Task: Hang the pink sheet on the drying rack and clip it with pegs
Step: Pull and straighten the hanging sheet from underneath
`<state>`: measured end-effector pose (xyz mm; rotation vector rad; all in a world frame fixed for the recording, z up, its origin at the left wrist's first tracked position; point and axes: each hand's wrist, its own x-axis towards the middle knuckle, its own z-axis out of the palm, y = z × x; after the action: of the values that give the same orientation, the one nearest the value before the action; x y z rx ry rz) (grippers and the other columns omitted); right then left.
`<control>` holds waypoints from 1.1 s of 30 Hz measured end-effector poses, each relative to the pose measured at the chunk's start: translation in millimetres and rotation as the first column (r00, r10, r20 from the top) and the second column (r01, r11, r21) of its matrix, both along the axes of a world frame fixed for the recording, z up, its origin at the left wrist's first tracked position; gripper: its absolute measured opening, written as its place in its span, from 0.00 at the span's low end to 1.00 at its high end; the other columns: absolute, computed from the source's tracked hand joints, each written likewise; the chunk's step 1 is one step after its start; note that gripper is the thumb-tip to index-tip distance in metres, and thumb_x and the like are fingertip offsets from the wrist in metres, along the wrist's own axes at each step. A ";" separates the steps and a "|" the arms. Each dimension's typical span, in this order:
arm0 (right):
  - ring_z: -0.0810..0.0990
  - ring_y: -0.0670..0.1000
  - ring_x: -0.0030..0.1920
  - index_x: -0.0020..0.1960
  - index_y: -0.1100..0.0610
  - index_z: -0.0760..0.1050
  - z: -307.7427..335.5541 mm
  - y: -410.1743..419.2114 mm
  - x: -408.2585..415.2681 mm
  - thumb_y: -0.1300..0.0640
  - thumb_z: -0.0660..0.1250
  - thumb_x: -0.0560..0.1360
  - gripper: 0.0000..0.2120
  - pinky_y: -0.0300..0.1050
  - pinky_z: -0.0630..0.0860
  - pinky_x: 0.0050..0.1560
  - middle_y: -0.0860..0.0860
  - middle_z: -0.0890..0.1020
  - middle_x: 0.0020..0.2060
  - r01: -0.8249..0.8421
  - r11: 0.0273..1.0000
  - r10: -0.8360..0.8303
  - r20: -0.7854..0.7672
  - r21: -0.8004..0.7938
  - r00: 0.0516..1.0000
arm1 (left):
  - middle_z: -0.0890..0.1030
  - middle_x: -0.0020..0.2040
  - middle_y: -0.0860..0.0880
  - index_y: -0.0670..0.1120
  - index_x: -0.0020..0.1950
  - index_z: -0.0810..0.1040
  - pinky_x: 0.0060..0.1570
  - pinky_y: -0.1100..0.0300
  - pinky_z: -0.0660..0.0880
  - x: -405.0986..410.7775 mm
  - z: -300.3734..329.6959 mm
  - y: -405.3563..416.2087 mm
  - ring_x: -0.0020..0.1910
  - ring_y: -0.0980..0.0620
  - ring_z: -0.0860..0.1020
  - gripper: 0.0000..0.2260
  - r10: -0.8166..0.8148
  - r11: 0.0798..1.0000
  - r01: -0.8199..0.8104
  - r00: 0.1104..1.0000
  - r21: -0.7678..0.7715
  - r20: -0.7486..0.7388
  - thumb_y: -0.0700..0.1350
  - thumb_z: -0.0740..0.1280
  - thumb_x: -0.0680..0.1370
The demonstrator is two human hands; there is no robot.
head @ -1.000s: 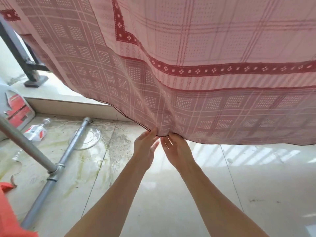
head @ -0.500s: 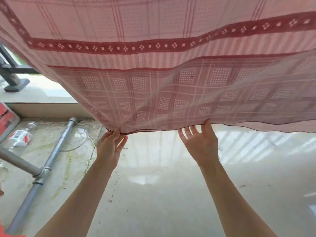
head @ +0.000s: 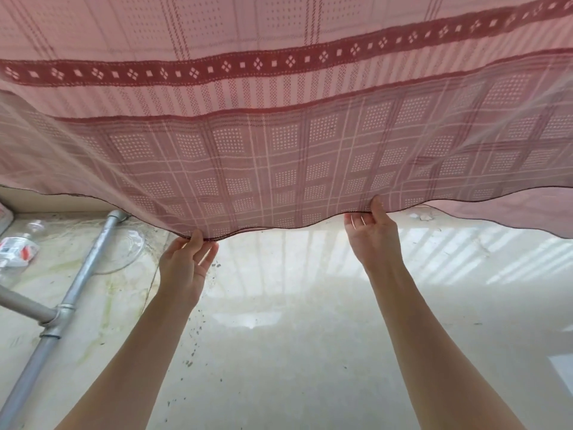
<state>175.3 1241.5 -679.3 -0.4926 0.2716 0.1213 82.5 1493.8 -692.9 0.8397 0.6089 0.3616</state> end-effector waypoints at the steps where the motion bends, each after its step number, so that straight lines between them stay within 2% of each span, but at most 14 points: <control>1: 0.78 0.47 0.50 0.50 0.59 0.75 -3.3 -0.3 0.3 0.59 0.63 0.77 0.04 0.43 0.74 0.50 0.50 0.80 0.44 0.023 1.000 -0.022 -0.013 0.005 1.000 | 0.82 0.32 0.52 0.44 0.40 0.73 0.46 0.57 0.77 -0.3 -1.1 -1.2 0.40 0.54 0.81 0.07 0.002 1.000 -0.002 1.000 0.001 0.000 0.35 0.63 0.77; 5: 0.79 0.47 0.52 0.53 0.61 0.75 -20.6 -2.0 -3.0 0.61 0.65 0.76 0.07 0.43 0.75 0.50 0.51 0.80 0.48 0.066 0.997 -0.065 -0.033 0.042 0.997 | 0.82 0.34 0.51 0.44 0.40 0.73 0.44 0.58 0.80 -1.4 -4.8 -1.2 0.39 0.54 0.81 0.08 0.005 1.000 -0.005 1.000 0.014 0.011 0.35 0.63 0.77; 13: 0.79 0.48 0.51 0.51 0.61 0.76 -37.4 0.0 -6.6 0.63 0.65 0.75 0.06 0.45 0.75 0.56 0.51 0.80 0.46 0.139 0.980 -0.129 -0.077 0.144 0.989 | 0.83 0.32 0.54 0.45 0.41 0.74 0.46 0.58 0.77 3.3 -7.8 -0.7 0.37 0.56 0.82 0.07 0.009 0.999 -0.009 1.000 0.041 0.018 0.35 0.63 0.77; 16: 0.78 0.48 0.52 0.53 0.60 0.75 -40.7 -1.0 -6.7 0.63 0.64 0.75 0.07 0.45 0.72 0.60 0.51 0.80 0.46 0.122 0.985 -0.116 -0.057 0.121 0.992 | 0.83 0.33 0.54 0.44 0.42 0.74 0.47 0.58 0.78 2.8 -7.3 0.1 0.37 0.56 0.82 0.07 0.007 0.998 -0.008 1.000 0.055 0.016 0.34 0.63 0.77; 20: 0.78 0.47 0.50 0.50 0.59 0.75 -38.3 0.9 -6.3 0.63 0.63 0.77 0.04 0.44 0.73 0.57 0.49 0.81 0.43 0.099 0.991 -0.097 -0.021 0.095 0.995 | 0.83 0.33 0.53 0.44 0.43 0.74 0.47 0.58 0.79 1.0 -2.4 -1.3 0.37 0.56 0.82 0.07 0.015 0.997 -0.015 1.000 0.069 0.010 0.33 0.63 0.77; 23: 0.79 0.46 0.48 0.48 0.58 0.73 -39.3 0.3 -8.7 0.64 0.62 0.77 0.03 0.43 0.74 0.53 0.49 0.83 0.39 0.080 0.990 -0.082 0.019 0.118 0.996 | 0.81 0.39 0.50 0.44 0.43 0.74 0.50 0.57 0.77 -1.1 1.0 -2.3 0.41 0.54 0.81 0.07 0.019 0.997 -0.018 1.000 0.074 -0.008 0.33 0.62 0.77; 28: 0.80 0.46 0.48 0.45 0.57 0.72 -43.6 -8.5 -11.9 0.65 0.61 0.77 0.05 0.43 0.74 0.53 0.49 0.82 0.43 0.052 0.997 -0.055 0.059 0.056 0.997 | 0.78 0.44 0.48 0.44 0.45 0.74 0.53 0.54 0.75 -4.6 3.0 -3.6 0.45 0.52 0.79 0.07 0.016 0.996 -0.015 1.000 0.086 -0.019 0.34 0.62 0.78; 33: 0.83 0.45 0.45 0.45 0.55 0.74 -54.8 -20.5 -11.8 0.63 0.62 0.77 0.05 0.44 0.73 0.55 0.46 0.83 0.41 0.003 1.000 -0.003 0.121 0.003 0.993 | 0.79 0.43 0.49 0.44 0.45 0.75 0.49 0.56 0.76 -1.0 3.3 -5.6 0.43 0.54 0.80 0.07 0.011 0.994 -0.009 1.000 0.107 -0.015 0.33 0.62 0.77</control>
<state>163.5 1220.9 -734.1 -0.4944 0.1537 0.0885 81.5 1488.2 -689.6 0.9427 0.6126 0.3993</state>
